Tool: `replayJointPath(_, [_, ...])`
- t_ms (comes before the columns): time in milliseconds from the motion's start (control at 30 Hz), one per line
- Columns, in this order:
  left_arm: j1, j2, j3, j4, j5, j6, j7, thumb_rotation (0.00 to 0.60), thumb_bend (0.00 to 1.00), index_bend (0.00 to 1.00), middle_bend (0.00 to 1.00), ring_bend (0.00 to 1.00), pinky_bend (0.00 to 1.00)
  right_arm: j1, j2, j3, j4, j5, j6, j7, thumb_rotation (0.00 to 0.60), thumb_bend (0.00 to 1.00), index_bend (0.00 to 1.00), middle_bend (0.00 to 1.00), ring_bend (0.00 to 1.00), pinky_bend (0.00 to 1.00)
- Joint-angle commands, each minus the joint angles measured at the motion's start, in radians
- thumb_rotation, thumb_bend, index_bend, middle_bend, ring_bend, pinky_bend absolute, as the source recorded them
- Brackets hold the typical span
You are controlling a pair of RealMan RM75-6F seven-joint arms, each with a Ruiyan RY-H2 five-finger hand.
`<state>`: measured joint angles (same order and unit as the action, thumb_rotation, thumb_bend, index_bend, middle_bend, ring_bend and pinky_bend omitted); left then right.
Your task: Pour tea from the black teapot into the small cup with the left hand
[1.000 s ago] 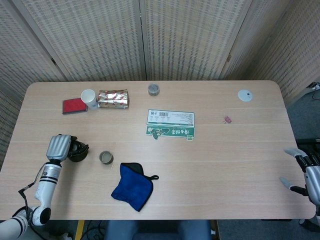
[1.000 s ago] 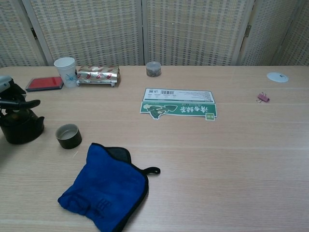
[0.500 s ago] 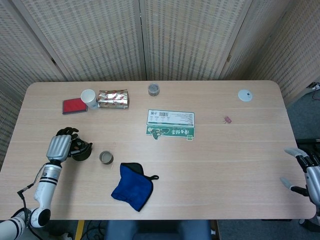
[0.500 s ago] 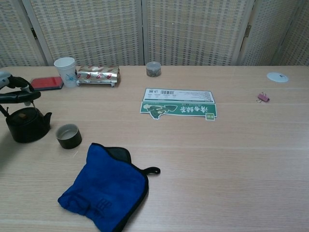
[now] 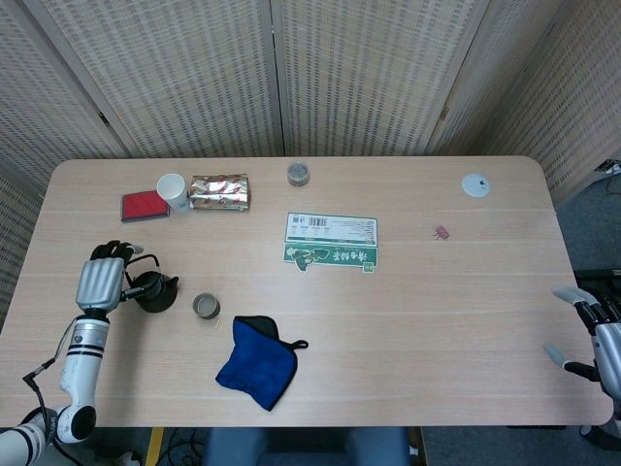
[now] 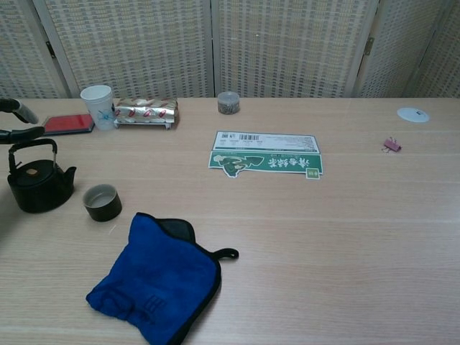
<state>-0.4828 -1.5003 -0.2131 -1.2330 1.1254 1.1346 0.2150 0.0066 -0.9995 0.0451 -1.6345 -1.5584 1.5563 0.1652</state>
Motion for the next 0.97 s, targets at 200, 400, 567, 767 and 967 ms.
replayJointPath(200, [0.092,0.109,-0.002,-0.221,0.004,0.101,-0.060,0.244,0.20,0.27,0.23,0.14,0.13,0.011,0.000,-0.012,0.004,-0.015,-0.024,0.000,0.600,0.12,0.24,0.24,0.15,0.18])
replayJointPath(400, [0.176,0.193,0.046,-0.377,0.052,0.198,-0.059,0.286,0.20,0.28,0.23,0.14,0.13,0.023,-0.009,-0.023,0.006,-0.045,-0.035,0.001,0.600,0.12,0.24,0.24,0.15,0.18])
replayJointPath(567, [0.246,0.242,0.095,-0.469,0.099,0.274,-0.062,0.288,0.20,0.28,0.23,0.14,0.13,0.032,-0.021,-0.032,0.004,-0.059,-0.049,-0.001,0.600,0.12,0.24,0.26,0.15,0.18])
replayJointPath(767, [0.302,0.276,0.152,-0.548,0.157,0.331,-0.015,0.301,0.20,0.28,0.23,0.14,0.13,0.033,-0.033,-0.034,0.001,-0.075,-0.034,-0.014,0.600,0.12,0.26,0.28,0.15,0.18])
replayJointPath(967, [0.345,0.271,0.186,-0.581,0.227,0.392,-0.002,0.312,0.20,0.28,0.23,0.14,0.13,0.022,-0.039,-0.039,-0.005,-0.081,-0.014,-0.030,0.600,0.12,0.28,0.30,0.15,0.18])
